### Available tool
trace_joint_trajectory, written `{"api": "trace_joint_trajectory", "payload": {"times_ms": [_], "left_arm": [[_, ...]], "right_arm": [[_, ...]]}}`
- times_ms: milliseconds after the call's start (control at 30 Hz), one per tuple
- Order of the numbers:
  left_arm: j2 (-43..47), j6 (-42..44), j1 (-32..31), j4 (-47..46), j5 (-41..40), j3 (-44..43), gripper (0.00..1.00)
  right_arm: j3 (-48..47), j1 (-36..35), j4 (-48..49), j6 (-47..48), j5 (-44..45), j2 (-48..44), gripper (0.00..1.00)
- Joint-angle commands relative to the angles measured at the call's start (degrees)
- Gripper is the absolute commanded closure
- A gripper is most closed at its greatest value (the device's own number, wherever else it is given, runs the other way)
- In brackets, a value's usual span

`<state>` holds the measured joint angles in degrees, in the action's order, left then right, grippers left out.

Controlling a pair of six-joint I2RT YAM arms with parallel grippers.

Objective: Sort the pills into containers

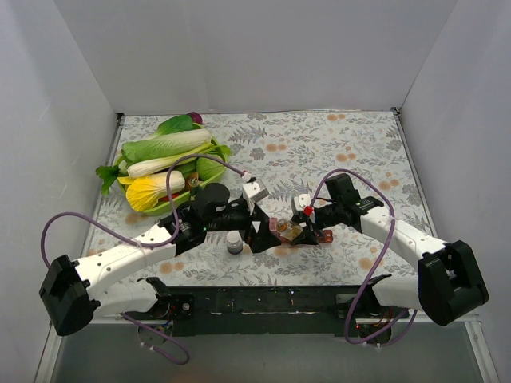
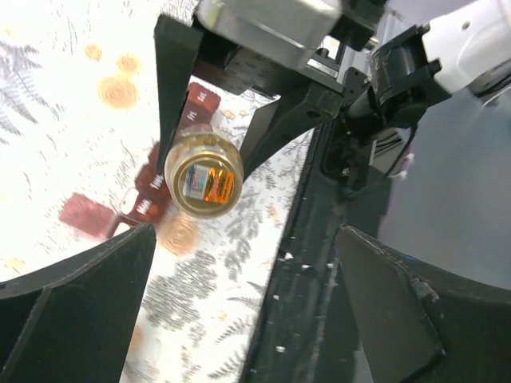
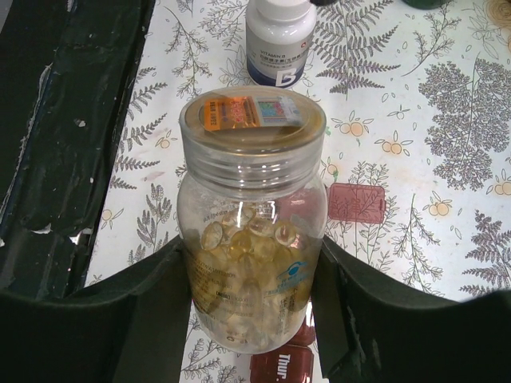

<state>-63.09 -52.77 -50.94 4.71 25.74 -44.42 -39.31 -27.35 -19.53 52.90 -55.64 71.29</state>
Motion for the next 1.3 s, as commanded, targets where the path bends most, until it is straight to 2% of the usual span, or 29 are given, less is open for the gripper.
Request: {"api": "trace_joint_trajectory", "payload": {"times_ms": [0, 267, 333, 467, 800, 900, 933, 1000, 1033, 1067, 1167, 1267], "left_arm": [[-1.50, 17.52, -1.44, -4.01, -1.73, -0.92, 0.02], [-9.50, 22.27, -2.59, -4.44, -2.71, -5.05, 0.02], [-10.38, 22.01, -2.67, -4.45, -3.23, -5.76, 0.06], [-11.53, 20.52, -2.76, -4.45, -4.20, -6.29, 0.23], [-12.85, 19.11, -3.11, -6.91, -5.87, -6.29, 0.25], [-13.37, 19.02, -3.20, -6.91, -5.79, -6.55, 0.40], [-13.55, 19.02, -3.20, -6.91, -5.70, -6.64, 0.55], [-13.81, 18.94, -3.20, -6.56, -5.61, -6.90, 0.70], [-13.90, 18.76, -3.20, -6.12, -5.70, -6.99, 0.91], [-14.08, 18.41, -3.20, -5.94, -5.78, -7.17, 1.00], [-14.43, 14.73, -3.20, -5.06, -7.80, -8.04, 1.00], [-14.08, 7.88, -3.12, -2.16, -10.61, -8.14, 1.00]], "right_arm": [[-1.65, 0.20, 0.11, 1.06, -2.46, -1.06, 0.96], [-1.74, 0.28, -0.25, 1.24, -2.55, -0.80, 0.96], [-1.74, 0.28, -0.33, 1.32, -2.55, -0.71, 0.96], [-1.74, 0.37, -0.33, 1.24, -2.55, -0.71, 0.96], [-1.74, 0.28, -0.33, 1.24, -2.55, -0.62, 0.96], [-1.74, 0.37, -0.33, 1.24, -2.55, -0.54, 0.96], [-1.74, 0.37, -0.33, 1.32, -2.55, -0.53, 0.96], [-1.74, 0.37, -0.33, 1.32, -2.55, -0.53, 0.96], [-1.82, 0.46, -0.42, 1.32, -2.55, -0.53, 0.96], [-1.82, 0.37, -0.42, 1.32, -2.55, -0.53, 0.96], [-1.74, 0.37, -0.33, 1.32, -2.46, -0.71, 0.96], [-1.74, 0.63, -0.07, 0.97, -2.46, -0.89, 0.92]]}}
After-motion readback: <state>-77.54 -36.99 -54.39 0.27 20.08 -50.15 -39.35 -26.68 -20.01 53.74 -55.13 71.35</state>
